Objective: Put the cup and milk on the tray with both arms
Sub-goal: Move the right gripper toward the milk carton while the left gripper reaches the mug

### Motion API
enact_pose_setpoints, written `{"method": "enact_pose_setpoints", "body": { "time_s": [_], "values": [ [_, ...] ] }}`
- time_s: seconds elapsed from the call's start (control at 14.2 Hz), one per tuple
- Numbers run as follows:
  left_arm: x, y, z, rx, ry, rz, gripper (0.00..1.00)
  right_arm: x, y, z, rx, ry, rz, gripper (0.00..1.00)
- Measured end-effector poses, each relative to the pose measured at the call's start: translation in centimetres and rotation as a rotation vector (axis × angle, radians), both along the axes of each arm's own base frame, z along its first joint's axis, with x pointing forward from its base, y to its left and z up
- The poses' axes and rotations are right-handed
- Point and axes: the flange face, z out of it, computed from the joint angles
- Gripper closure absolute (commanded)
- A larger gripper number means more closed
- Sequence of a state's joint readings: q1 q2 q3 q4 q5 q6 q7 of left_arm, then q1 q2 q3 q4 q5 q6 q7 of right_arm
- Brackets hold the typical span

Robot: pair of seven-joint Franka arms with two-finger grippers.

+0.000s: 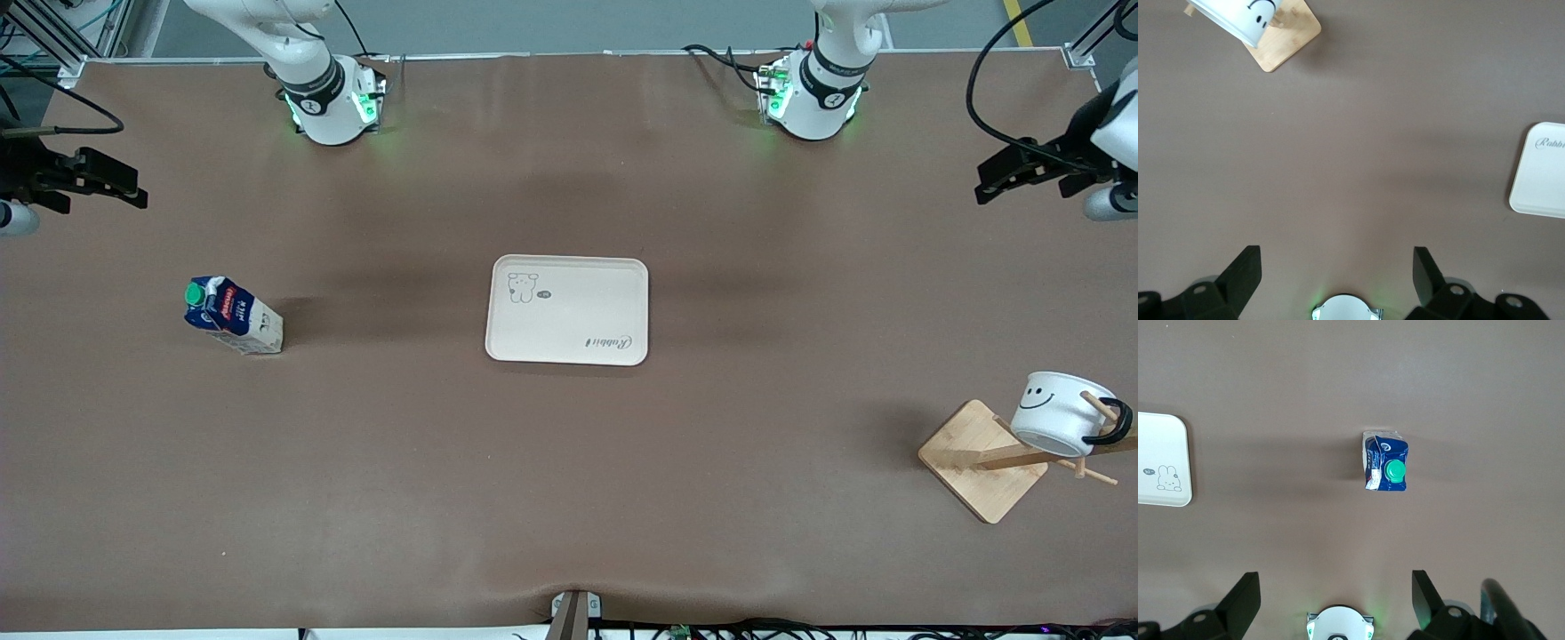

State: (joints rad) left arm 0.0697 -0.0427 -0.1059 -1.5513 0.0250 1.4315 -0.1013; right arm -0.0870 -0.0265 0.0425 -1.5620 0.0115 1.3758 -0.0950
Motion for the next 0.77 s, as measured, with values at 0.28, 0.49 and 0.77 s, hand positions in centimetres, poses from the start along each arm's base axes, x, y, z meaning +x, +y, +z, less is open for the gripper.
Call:
{"method": "enact_pose_setpoints", "body": {
  "time_s": [0.28, 0.49, 0.77],
  "values": [
    [2.2, 0.4, 0.0, -0.006, -0.119, 0.027, 0.00, 0.6, 0.0, -1.0, 0.004, 0.018, 0.001, 0.00],
    [3.7, 1.4, -0.4, -0.010, -0.187, 0.102, 0.00, 1.0, 0.1, -1.8, 0.006, 0.031, 0.003, 0.00],
    [5.3, 5.0, -3.8, -0.008, -0.259, 0.171, 0.00, 2.8, -0.2, -6.2, 0.017, 0.125, 0.000, 0.00]
  ]
}}
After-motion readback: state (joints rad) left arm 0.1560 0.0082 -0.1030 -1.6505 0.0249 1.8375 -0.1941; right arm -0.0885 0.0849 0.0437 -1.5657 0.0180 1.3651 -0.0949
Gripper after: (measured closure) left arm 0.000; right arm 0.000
